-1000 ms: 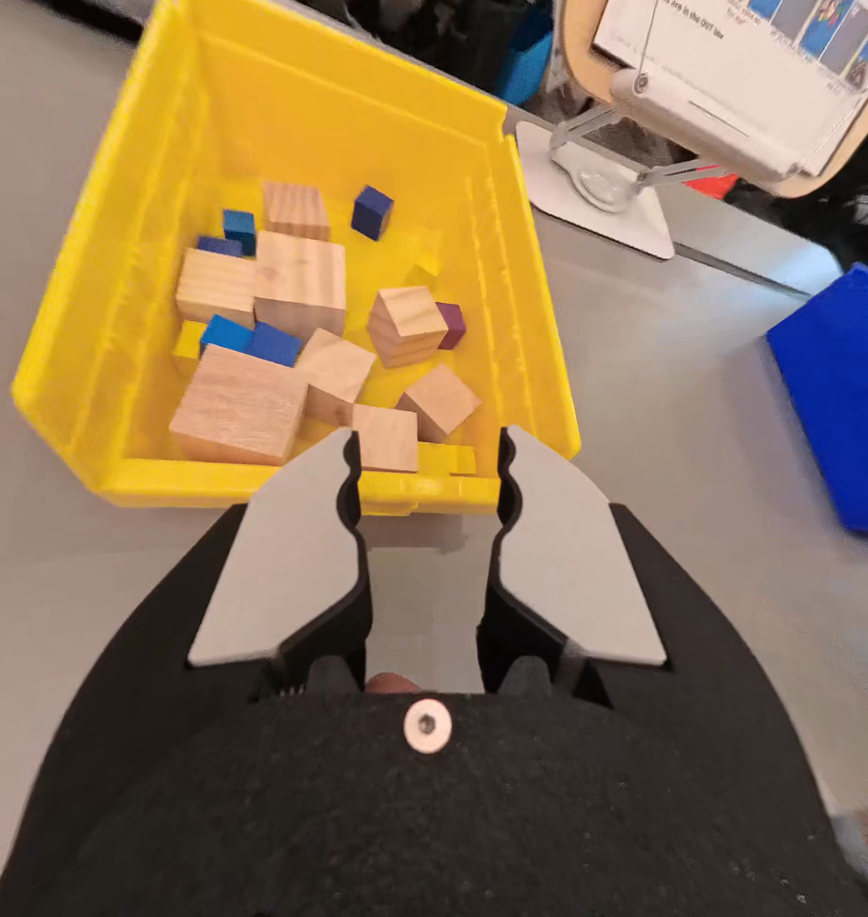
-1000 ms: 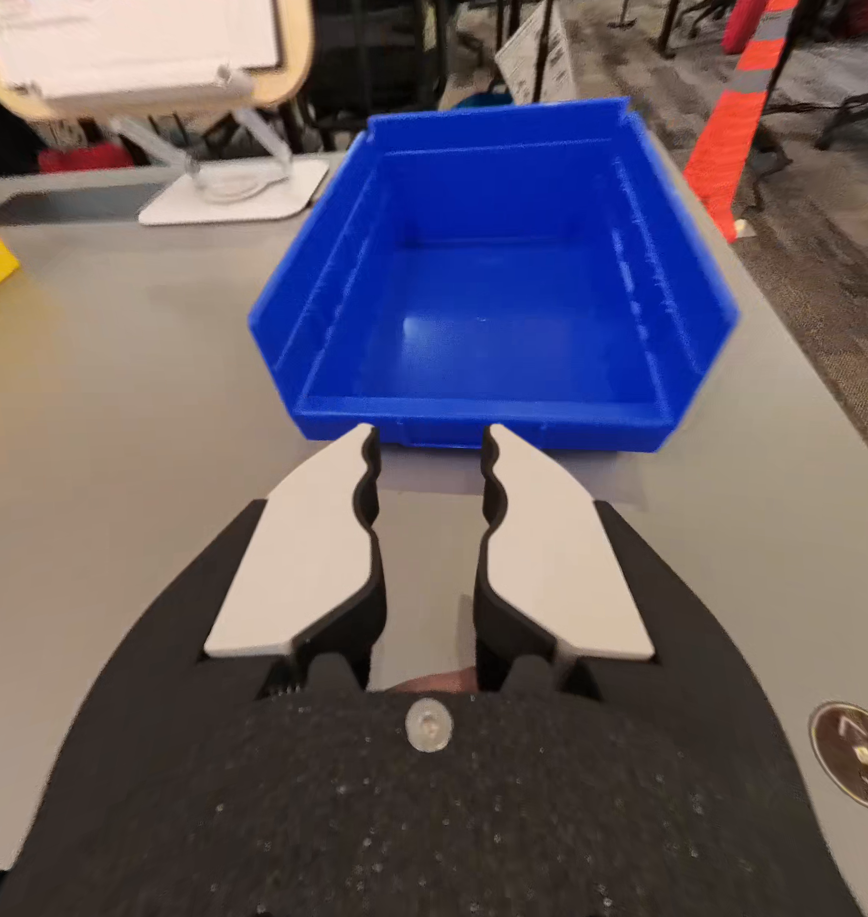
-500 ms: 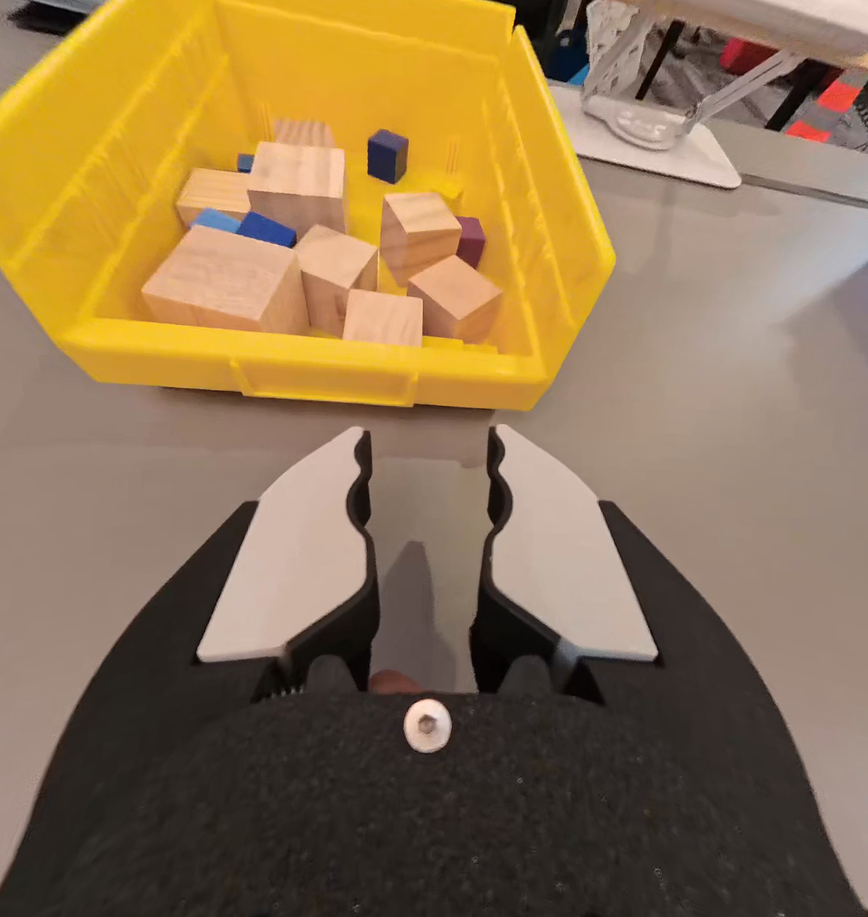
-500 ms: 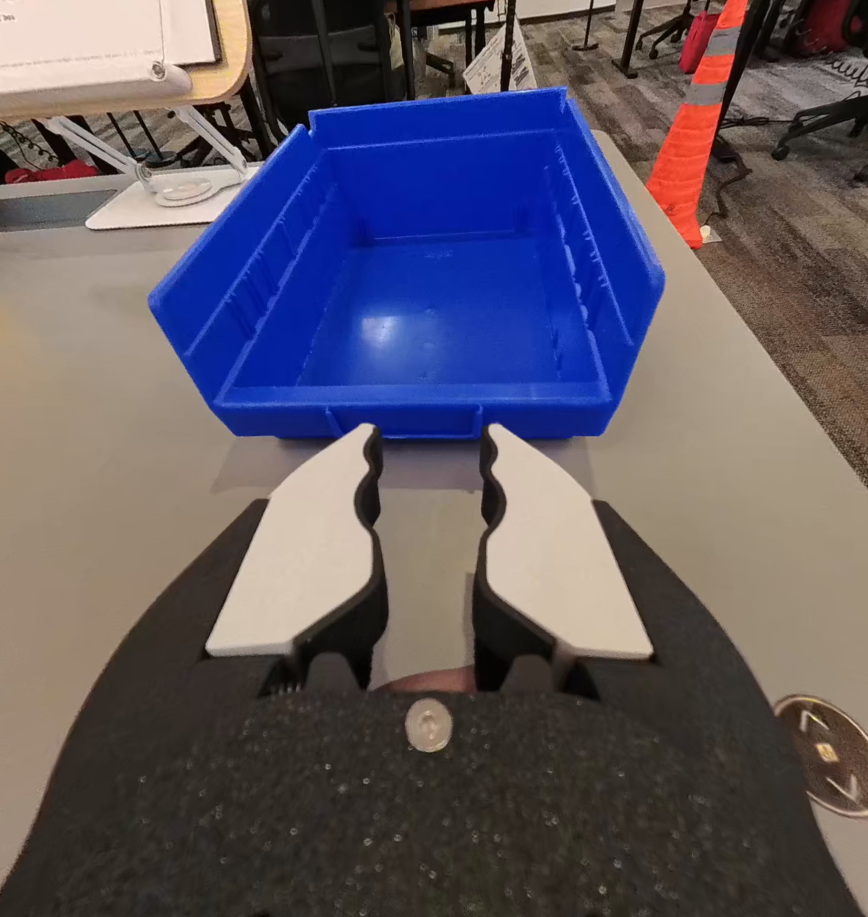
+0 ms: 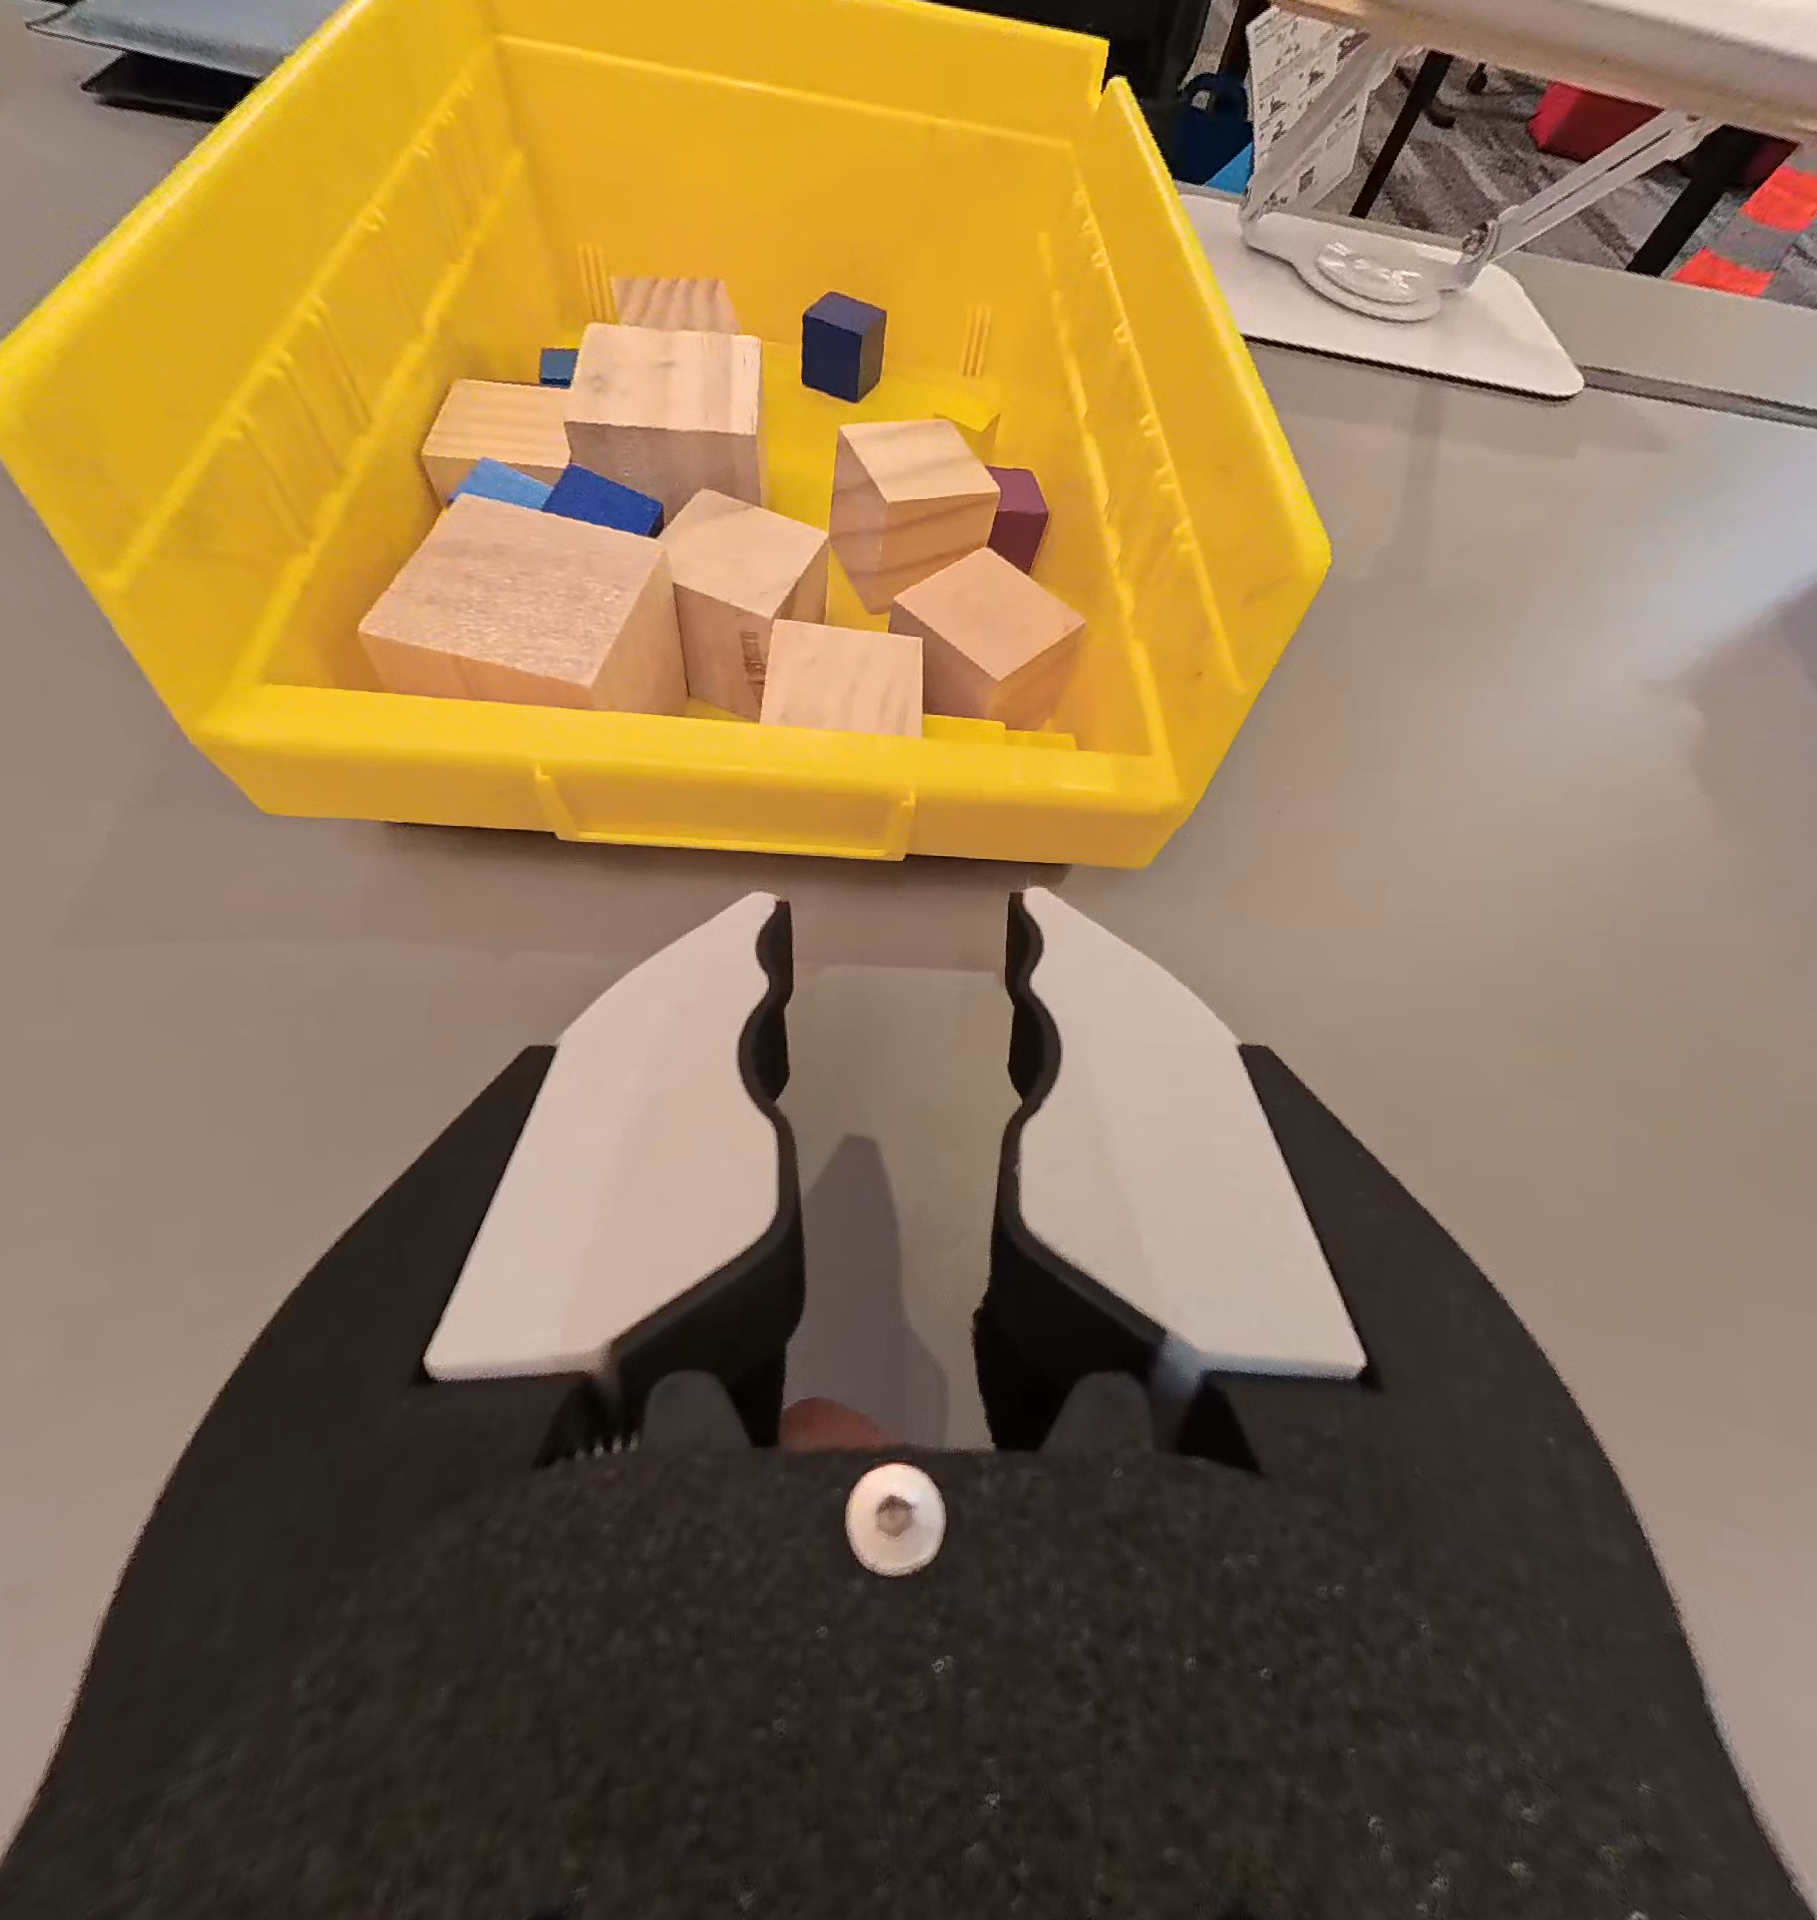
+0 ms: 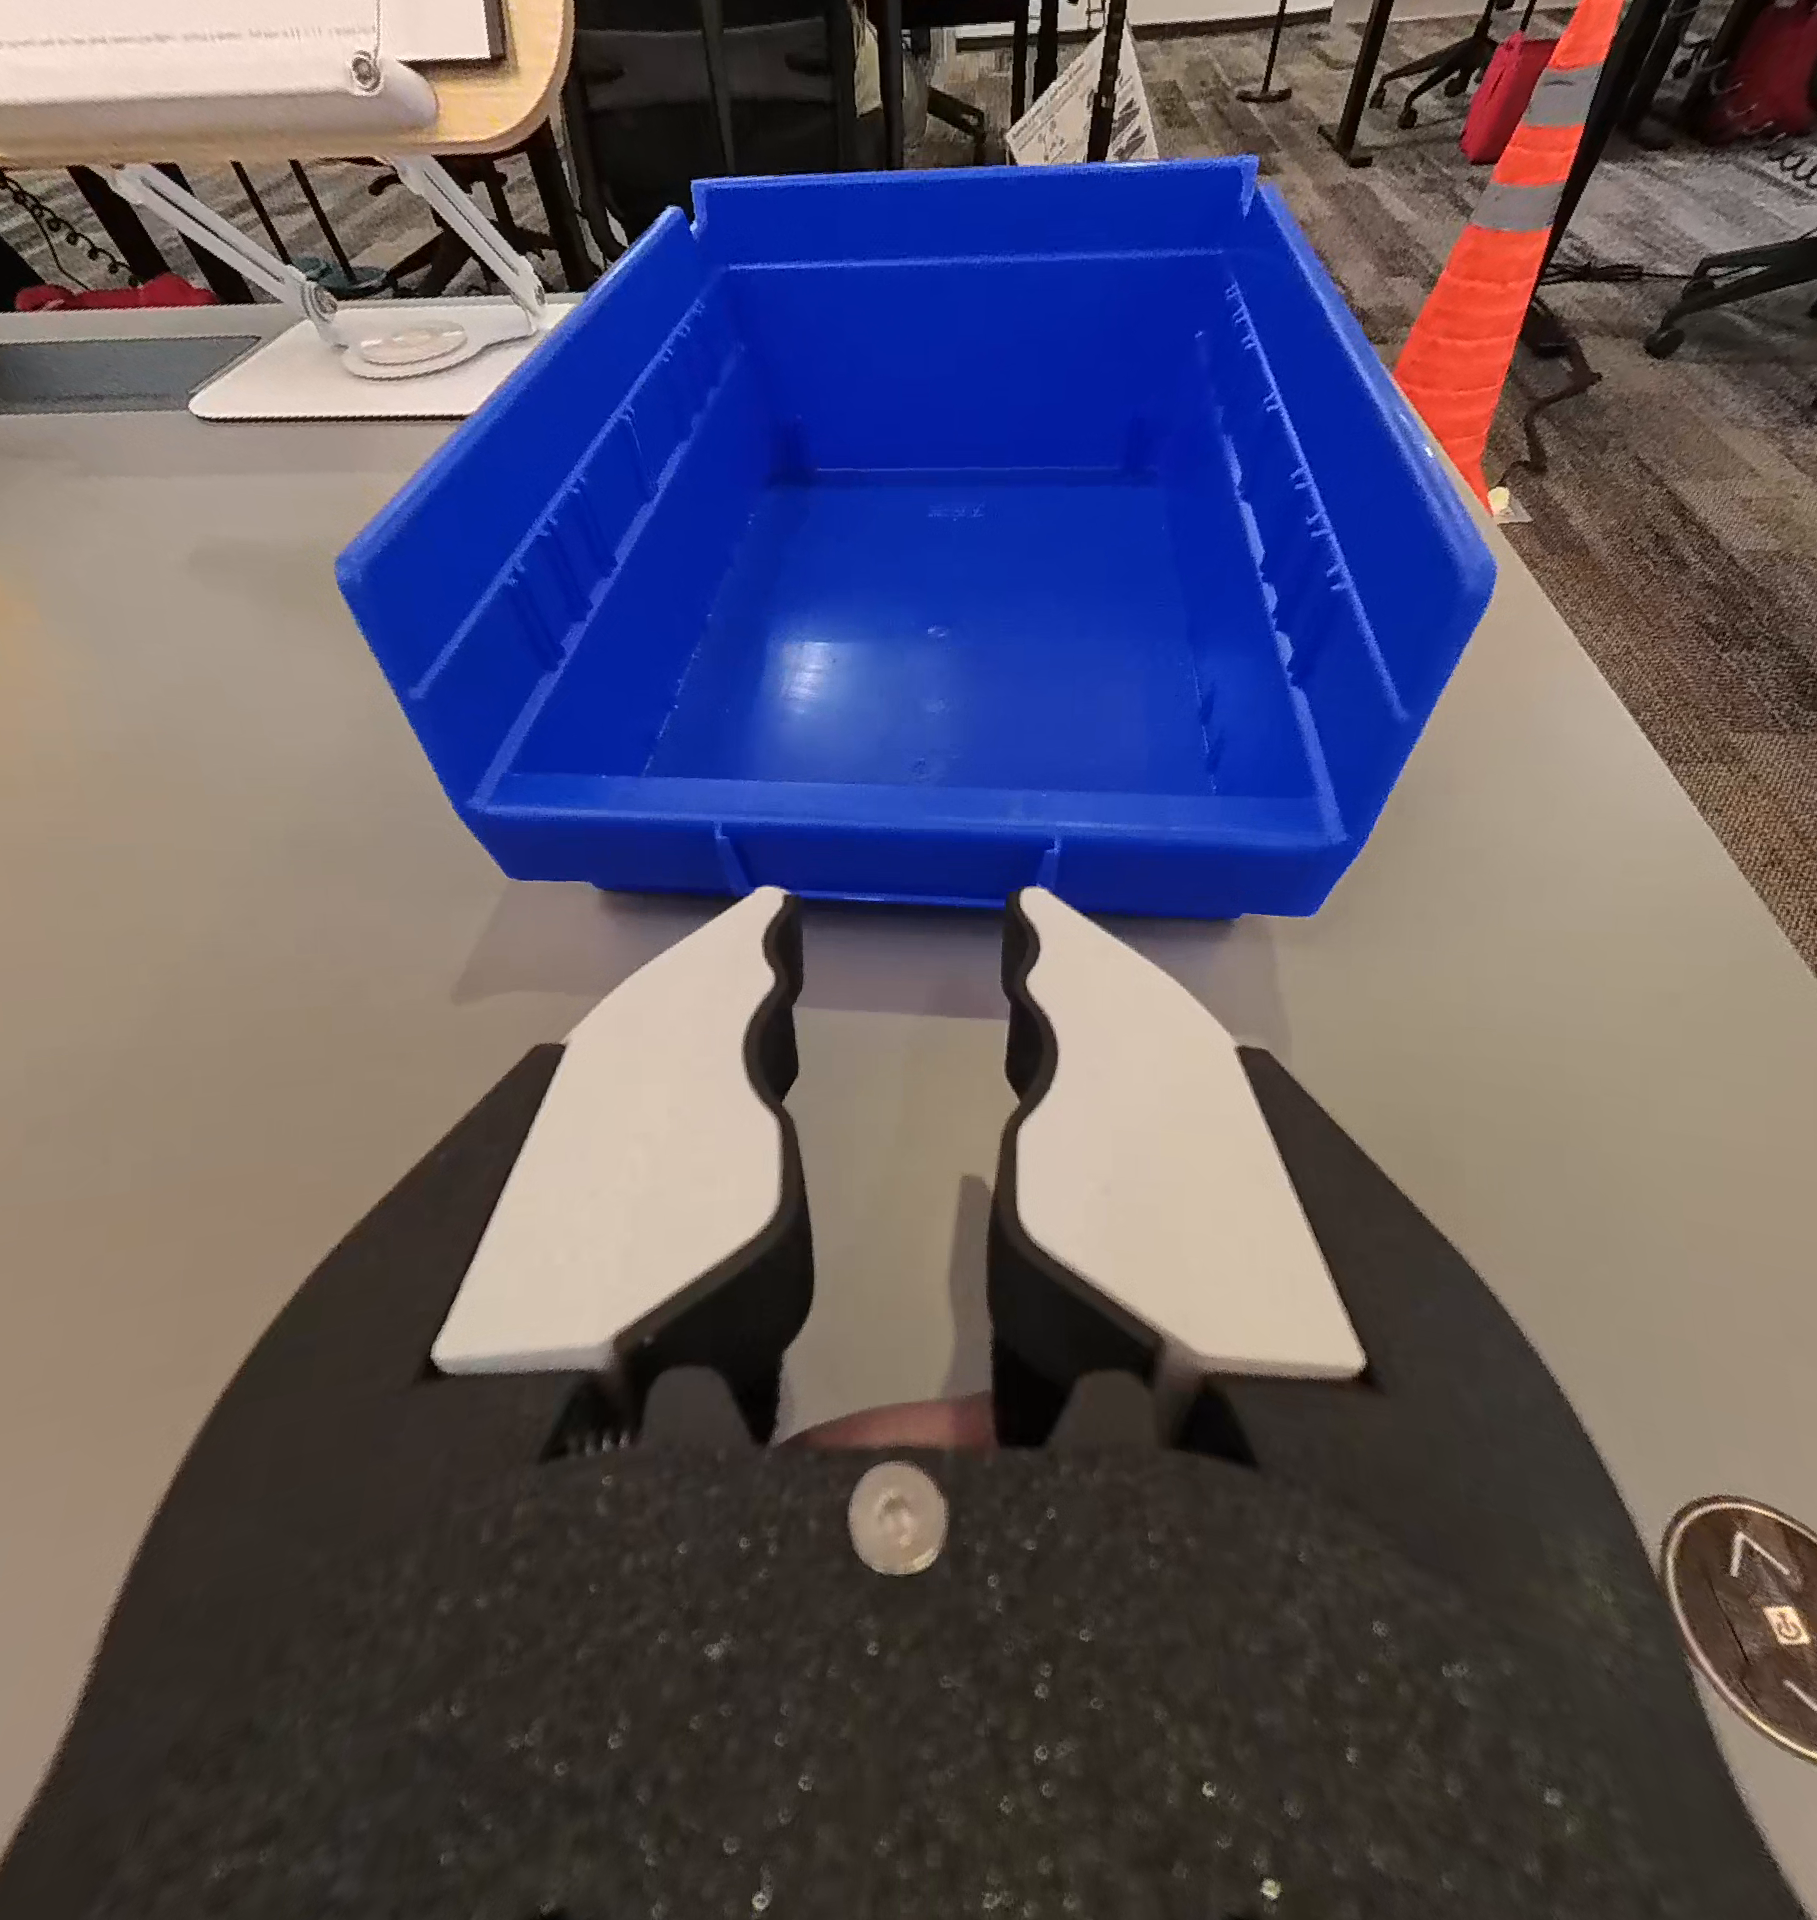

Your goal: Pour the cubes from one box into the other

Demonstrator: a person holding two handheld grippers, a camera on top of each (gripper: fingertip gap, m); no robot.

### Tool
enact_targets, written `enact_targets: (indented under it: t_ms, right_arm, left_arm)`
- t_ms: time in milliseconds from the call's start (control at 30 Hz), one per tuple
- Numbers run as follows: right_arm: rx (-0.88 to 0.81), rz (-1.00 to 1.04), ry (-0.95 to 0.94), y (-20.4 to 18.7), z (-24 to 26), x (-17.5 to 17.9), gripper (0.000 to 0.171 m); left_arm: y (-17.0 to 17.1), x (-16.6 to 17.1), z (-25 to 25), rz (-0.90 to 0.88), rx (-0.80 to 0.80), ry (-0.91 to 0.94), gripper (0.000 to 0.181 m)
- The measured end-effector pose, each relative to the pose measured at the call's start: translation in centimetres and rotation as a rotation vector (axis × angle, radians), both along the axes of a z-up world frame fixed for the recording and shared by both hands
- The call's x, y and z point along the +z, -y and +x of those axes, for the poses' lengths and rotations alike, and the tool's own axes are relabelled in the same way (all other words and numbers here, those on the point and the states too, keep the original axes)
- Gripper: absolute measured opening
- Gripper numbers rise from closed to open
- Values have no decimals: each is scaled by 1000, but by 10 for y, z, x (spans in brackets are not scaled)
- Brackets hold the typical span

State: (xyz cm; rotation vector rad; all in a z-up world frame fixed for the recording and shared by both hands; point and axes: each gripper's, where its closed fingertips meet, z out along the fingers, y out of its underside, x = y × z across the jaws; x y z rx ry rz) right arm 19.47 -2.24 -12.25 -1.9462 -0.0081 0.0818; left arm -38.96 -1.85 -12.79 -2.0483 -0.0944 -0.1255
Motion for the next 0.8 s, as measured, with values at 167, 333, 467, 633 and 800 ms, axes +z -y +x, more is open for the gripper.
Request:
enact_targets:
  t_ms: [167,333,467,633,800]
  right_arm:
    - [16,-11,15,-1,-6,-2,36]
    - [20,-10,26,-1,-9,-2,36]
    - [28,-13,7,0,-13,-2,36]
    - [38,-10,25,-1,-16,-1,36]
    - [69,-14,8,-1,-30,1,36]
  left_arm:
    - [1,1,-5,3,14,0,39]
    - [-2,9,-37,38,80,-115,37]
    - [-11,28,-100,49,167,-154,39]
    - [-36,20,-137,1,119,-162,42]
    - [-73,5,-139,-40,26,-86,11]
